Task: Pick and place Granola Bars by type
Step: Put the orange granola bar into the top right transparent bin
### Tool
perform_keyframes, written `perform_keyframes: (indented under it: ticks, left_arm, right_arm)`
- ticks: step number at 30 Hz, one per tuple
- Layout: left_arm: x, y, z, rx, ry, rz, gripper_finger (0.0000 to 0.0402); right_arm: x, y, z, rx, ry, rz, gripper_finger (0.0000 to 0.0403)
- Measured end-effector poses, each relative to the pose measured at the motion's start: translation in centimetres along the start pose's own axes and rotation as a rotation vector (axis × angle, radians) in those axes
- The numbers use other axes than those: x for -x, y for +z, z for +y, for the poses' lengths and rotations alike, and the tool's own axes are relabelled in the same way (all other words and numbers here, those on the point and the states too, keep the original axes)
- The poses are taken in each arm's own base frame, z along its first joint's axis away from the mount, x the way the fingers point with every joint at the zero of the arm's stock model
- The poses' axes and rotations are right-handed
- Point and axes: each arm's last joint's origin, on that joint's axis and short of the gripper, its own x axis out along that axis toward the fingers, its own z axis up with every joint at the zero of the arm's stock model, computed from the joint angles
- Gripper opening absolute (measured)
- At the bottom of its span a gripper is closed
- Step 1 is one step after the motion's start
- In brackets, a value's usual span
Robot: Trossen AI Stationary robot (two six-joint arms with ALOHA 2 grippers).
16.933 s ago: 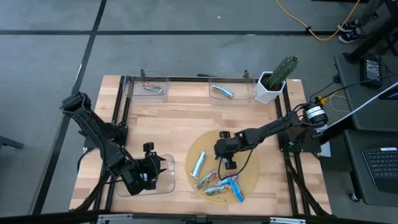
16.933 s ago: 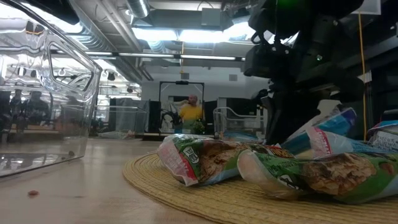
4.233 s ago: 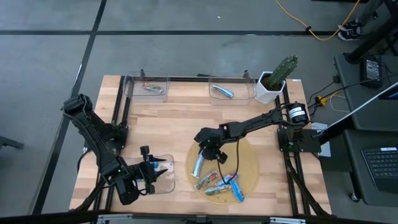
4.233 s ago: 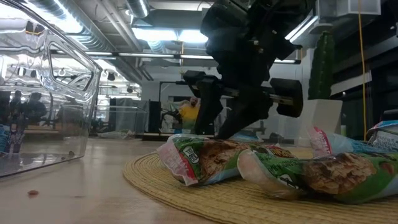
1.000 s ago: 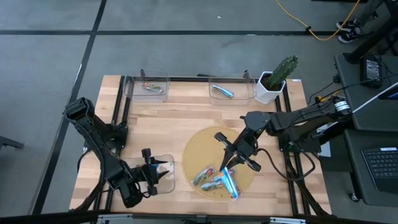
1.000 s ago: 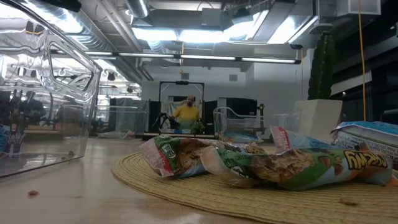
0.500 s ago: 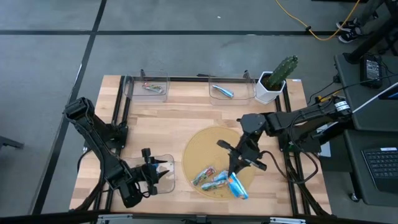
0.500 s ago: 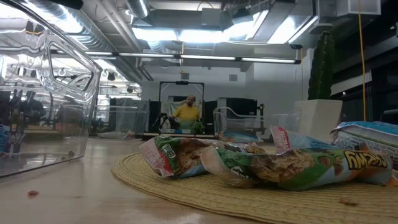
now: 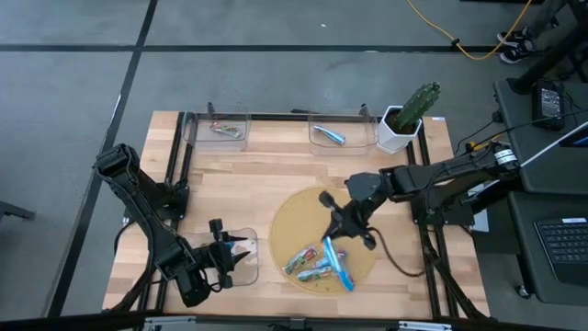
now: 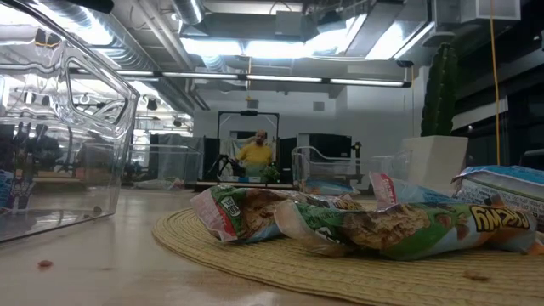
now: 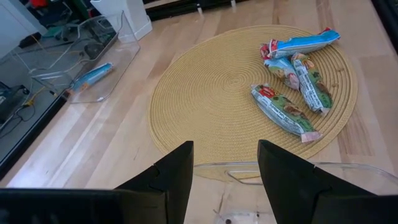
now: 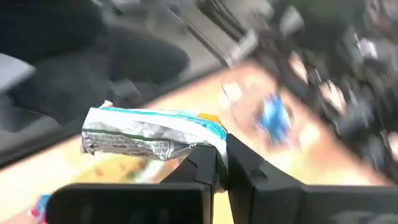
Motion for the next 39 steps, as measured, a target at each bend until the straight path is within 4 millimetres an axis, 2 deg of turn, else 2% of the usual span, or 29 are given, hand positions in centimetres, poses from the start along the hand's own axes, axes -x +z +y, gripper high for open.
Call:
perform_keyframes:
  ticks: [6, 10, 13, 17, 20, 23, 26, 30, 34, 39]
  left_arm:
    - [0.0, 0.0, 0.0, 0.0, 0.008, -0.008, 0.0171]
    - [0.0, 0.0, 0.0, 0.0, 0.008, -0.008, 0.0171]
    - [0.0, 0.0, 0.0, -0.001, 0.008, -0.008, 0.0171]
    - [0.0, 0.0, 0.0, -0.001, 0.009, -0.008, 0.0171]
    - [0.0, 0.0, 0.0, -0.002, 0.009, -0.008, 0.0171]
    - [0.0, 0.0, 0.0, -0.002, 0.009, -0.008, 0.0171]
    - [0.0, 0.0, 0.0, -0.002, 0.007, -0.006, 0.0171]
    - [0.0, 0.0, 0.0, -0.001, 0.007, -0.006, 0.0171]
    - [0.0, 0.0, 0.0, -0.001, 0.007, -0.007, 0.0171]
    - [0.0, 0.0, 0.0, -0.001, 0.008, -0.007, 0.0171]
  right_arm:
    - [0.5, -1.3, -0.5, -0.131, -0.169, 0.191, 0.0023]
    - [2.1, -2.4, -2.3, -0.189, -0.421, 0.322, 0.0023]
    - [4.5, -3.6, -4.7, -0.26, -0.658, 0.41, 0.0023]
    - [8.8, -5.2, -8.2, -0.366, -0.944, 0.513, 0.0023]
    - [12.1, -7.0, -10.3, -0.446, -1.092, 0.567, 0.0023]
    - [15.2, -9.2, -11.6, -0.535, -1.2, 0.611, 0.0023]
    - [17.4, -11.6, -12.0, -0.639, -1.244, 0.621, 0.0023]
    - [18.6, -14.8, -11.6, -0.755, -1.212, 0.61, 0.0023]
    - [18.7, -17.9, -10.7, -0.801, -1.235, 0.638, 0.0023]
    - [18.0, -20.9, -9.3, -0.832, -1.241, 0.666, 0.0023]
